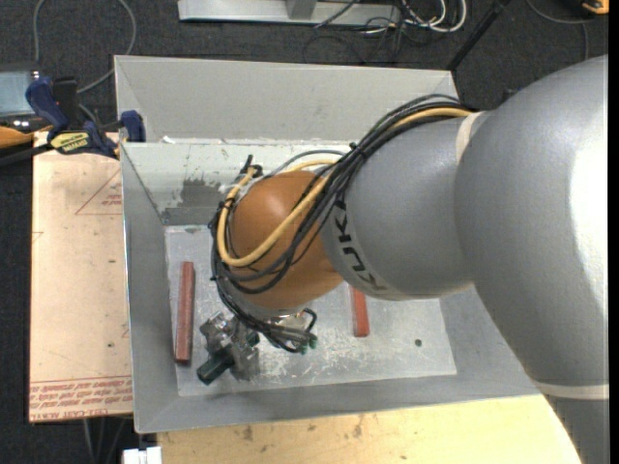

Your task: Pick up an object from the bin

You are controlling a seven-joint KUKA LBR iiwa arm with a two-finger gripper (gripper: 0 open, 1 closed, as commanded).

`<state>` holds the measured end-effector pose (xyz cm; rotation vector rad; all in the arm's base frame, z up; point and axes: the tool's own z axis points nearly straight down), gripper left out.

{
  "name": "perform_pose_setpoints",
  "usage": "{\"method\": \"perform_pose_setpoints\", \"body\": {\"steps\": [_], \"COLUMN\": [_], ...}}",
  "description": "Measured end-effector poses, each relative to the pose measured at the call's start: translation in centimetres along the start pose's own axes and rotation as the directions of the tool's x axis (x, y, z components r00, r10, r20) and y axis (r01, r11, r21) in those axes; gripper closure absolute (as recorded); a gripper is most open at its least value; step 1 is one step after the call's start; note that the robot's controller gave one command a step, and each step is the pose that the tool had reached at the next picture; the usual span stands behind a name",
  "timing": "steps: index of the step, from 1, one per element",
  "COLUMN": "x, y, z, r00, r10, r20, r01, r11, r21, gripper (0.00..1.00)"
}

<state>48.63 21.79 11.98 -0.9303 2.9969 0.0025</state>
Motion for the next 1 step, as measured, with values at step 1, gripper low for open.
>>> {"method": "perform_pose_setpoints", "body": {"steps": [1], "x": [-0.27], "y": [0.02], "z": [-8.34], "r00": [1.000], "r10": [0.002], "r20": [0.007], "r01": [-0.002], "r11": [1.000], "r21": [0.002], "gripper": [1.00]}}
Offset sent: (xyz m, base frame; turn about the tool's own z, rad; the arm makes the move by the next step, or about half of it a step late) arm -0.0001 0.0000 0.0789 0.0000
